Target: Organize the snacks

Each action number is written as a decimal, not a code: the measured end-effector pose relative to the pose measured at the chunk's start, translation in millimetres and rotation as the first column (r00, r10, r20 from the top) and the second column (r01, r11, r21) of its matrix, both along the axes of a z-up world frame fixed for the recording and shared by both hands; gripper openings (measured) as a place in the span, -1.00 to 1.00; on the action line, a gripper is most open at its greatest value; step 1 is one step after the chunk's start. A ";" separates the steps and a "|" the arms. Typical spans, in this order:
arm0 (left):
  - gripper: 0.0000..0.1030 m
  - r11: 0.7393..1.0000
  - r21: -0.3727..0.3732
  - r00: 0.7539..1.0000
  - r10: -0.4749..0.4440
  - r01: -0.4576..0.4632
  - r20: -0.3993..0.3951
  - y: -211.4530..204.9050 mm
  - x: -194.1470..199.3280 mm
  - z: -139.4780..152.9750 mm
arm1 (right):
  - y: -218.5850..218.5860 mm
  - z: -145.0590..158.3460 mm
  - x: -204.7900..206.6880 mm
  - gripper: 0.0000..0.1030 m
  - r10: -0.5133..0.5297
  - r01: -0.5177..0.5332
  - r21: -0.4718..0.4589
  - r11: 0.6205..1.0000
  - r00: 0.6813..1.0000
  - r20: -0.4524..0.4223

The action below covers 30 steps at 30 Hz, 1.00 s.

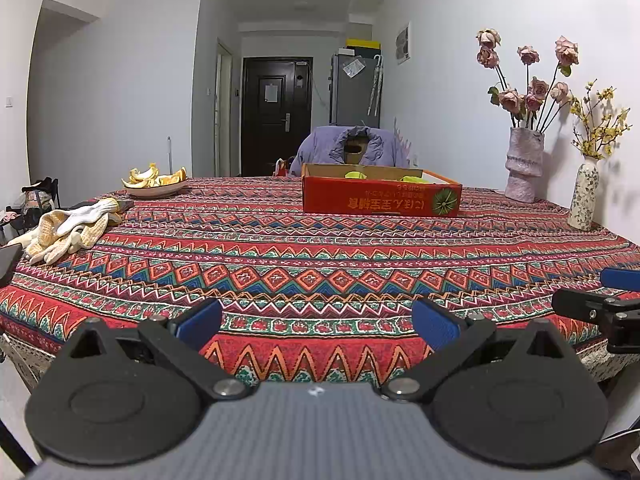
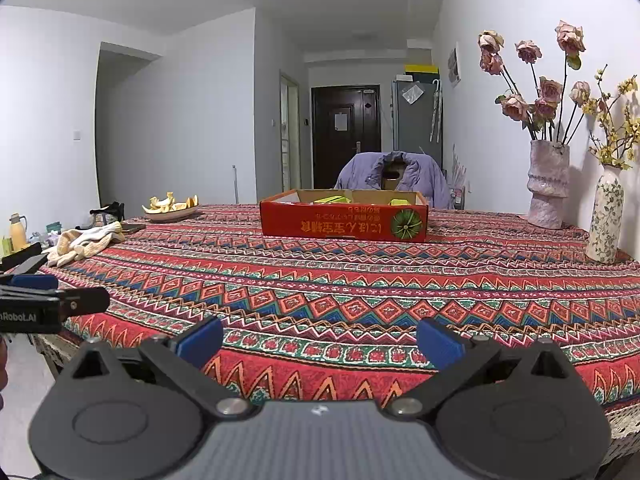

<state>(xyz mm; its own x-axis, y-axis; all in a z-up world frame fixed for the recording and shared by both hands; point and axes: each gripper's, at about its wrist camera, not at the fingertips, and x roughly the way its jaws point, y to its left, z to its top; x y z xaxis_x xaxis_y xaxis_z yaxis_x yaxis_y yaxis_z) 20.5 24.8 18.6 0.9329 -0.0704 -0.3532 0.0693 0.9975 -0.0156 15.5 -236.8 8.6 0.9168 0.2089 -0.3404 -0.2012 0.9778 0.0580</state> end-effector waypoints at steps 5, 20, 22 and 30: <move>1.00 1.000 0.001 1.000 0.000 0.000 -0.001 0.5 0.4 -0.1 | 0.0 -0.7 -0.4 1.00 -0.005 0.005 -0.007 1.000 1.000 0.008; 1.00 1.000 -0.001 1.000 -0.010 0.010 -0.001 0.9 -0.2 -0.5 | 0.4 -1.9 -0.3 1.00 0.003 -0.003 -0.007 1.000 1.000 0.003; 1.00 1.000 0.002 1.000 -0.007 0.007 0.006 0.3 -1.4 0.3 | 0.0 -1.5 -0.7 1.00 0.002 -0.002 -0.006 1.000 1.000 0.005; 1.00 1.000 0.018 1.000 0.005 -0.005 0.024 -1.8 -4.2 0.7 | 0.4 -1.8 -1.1 1.00 -0.001 0.001 -0.010 1.000 1.000 0.008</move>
<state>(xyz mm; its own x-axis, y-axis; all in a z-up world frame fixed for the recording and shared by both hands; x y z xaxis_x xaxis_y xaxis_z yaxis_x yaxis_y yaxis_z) 16.3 23.0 19.4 0.9413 -0.0595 -0.3323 0.0643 0.9979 0.0035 14.4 -236.4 6.8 0.9195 0.2050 -0.3354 -0.2010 0.9785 0.0469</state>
